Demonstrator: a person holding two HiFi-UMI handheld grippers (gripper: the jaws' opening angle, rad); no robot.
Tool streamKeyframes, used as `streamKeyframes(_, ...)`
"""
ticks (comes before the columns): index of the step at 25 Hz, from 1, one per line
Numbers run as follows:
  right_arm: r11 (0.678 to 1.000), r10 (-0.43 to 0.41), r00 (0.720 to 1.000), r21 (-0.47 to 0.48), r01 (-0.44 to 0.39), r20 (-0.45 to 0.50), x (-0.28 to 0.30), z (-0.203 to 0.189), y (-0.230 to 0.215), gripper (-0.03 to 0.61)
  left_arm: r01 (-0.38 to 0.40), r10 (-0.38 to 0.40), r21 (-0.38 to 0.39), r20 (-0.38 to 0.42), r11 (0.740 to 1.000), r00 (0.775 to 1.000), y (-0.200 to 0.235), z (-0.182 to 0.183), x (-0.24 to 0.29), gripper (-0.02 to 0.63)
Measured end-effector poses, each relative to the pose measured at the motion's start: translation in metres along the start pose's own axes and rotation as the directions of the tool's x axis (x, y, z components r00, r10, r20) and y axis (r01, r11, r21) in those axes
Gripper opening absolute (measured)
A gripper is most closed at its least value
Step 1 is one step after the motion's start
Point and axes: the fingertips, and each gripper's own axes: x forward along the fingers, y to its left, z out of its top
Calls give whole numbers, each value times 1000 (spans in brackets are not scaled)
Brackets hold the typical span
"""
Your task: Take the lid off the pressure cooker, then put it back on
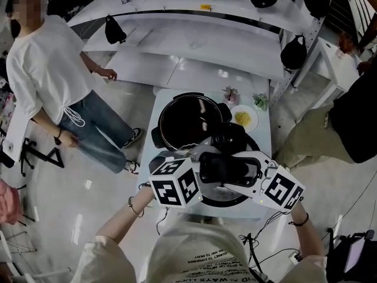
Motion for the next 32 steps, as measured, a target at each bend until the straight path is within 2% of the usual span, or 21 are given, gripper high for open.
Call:
streamKeyframes(10, 1000, -15, 1000, -14, 15, -5, 48, 41, -27, 276, -13, 13, 17, 12, 1000, 1000, 39, -35, -44, 291)
streamKeyframes(18, 999, -25, 1000, -26, 24, -8, 74, 56, -50, 275, -24, 24, 27, 12, 999, 1000, 67, -57, -59, 291)
streamKeyframes(32, 999, 52, 999, -14, -52, 14, 100, 69, -115, 276, -23, 22, -50, -21, 998, 1000, 136, -76, -66, 291)
